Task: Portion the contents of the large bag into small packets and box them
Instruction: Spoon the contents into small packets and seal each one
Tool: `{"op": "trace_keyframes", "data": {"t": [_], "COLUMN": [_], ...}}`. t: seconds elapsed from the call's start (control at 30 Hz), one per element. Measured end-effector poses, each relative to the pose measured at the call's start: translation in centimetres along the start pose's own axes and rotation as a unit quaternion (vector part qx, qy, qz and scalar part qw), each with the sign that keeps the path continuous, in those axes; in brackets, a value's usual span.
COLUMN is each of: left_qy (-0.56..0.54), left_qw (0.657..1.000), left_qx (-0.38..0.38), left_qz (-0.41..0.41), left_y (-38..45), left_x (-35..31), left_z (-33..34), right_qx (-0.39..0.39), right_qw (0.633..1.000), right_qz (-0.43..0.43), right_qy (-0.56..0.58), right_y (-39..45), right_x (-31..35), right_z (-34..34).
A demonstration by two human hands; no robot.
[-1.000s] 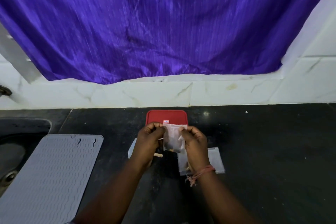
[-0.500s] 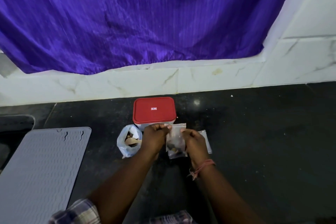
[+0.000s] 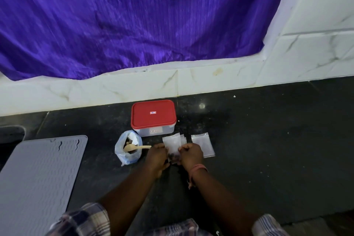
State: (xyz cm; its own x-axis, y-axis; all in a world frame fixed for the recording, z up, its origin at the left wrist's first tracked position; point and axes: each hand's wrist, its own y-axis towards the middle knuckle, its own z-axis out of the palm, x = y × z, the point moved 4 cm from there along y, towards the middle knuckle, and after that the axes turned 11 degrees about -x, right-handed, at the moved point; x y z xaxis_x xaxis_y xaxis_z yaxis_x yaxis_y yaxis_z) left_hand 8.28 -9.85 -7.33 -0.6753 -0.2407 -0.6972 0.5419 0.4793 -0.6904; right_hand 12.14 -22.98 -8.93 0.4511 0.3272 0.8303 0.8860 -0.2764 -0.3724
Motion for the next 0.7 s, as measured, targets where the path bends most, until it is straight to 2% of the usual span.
{"op": "trace_keyframes", "data": {"t": [0.13,0.23,0.33,0.4,0.47,0.57,0.7], "left_qy": [0.034,0.061,0.077,0.088,0.102,0.119,0.135], "left_qw": [0.999,0.997,0.995,0.993,0.99,0.986,0.982], "left_qx": [-0.003,0.003,-0.004,-0.02,-0.044,-0.074,-0.069], "left_qz": [0.035,0.045,0.06,0.073,0.087,0.095,0.117], "left_y": [0.7,1.1,0.9,0.9,1.7,2.1,-0.8], "left_x": [-0.8,-0.8,-0.8,-0.8,-0.4,0.0,-0.9], "left_z": [-0.4,0.0,0.3,0.3,0.6,1.2,2.0], "right_qx": [-0.006,-0.033,-0.088,-0.125,-0.11,-0.079,-0.088], "right_qw": [0.993,0.973,0.932,0.895,0.871,0.874,0.873], "right_qz": [-0.054,-0.113,-0.208,-0.241,-0.245,-0.258,-0.285], "right_qy": [-0.108,-0.198,-0.284,-0.353,-0.412,-0.405,-0.386], "right_y": [0.4,0.7,1.5,2.0,2.1,2.7,3.8], "right_x": [1.3,1.3,0.5,-0.6,-2.0,-3.4,-3.5], "right_z": [0.7,0.0,-1.6,-2.8,-3.2,-3.0,-3.3]}}
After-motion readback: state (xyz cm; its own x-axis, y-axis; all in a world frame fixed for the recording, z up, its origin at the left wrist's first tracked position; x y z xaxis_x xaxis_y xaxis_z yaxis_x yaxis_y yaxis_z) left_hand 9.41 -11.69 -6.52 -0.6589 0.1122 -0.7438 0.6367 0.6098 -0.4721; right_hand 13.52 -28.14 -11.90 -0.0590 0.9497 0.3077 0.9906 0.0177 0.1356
